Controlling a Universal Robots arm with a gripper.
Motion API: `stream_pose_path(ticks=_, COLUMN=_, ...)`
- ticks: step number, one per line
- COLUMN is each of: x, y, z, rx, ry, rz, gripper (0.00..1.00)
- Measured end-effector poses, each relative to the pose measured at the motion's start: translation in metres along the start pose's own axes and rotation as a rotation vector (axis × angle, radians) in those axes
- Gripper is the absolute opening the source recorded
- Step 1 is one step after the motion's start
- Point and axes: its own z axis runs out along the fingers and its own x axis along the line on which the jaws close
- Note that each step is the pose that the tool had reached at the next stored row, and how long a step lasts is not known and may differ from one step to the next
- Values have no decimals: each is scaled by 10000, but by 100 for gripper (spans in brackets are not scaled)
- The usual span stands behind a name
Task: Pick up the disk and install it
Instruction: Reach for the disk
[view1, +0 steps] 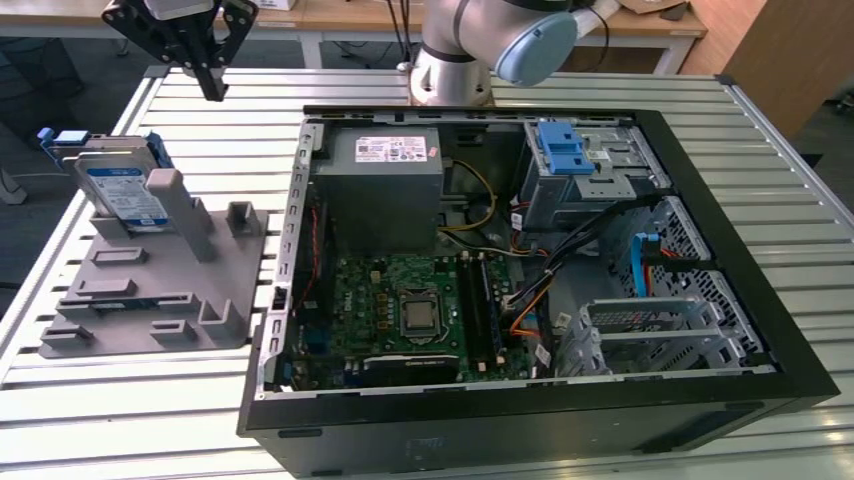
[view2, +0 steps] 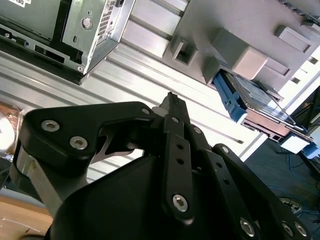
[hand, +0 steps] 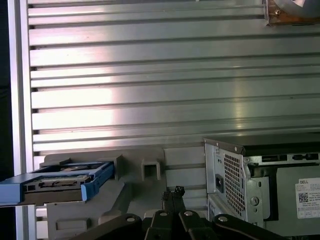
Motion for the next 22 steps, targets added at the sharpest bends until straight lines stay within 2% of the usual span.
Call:
stream_pose_path(ticks=7, x=37, y=8, z=4, rx=1, ry=1, rz=1, gripper=11)
stream_pose_path(ticks=15, x=153, y=-8, z=19, rx=1, ry=1, rz=1, gripper=11)
stream_pose_path(ticks=22, x=183, y=-15, z=21, rx=2, ry=2, rz=3, gripper=11)
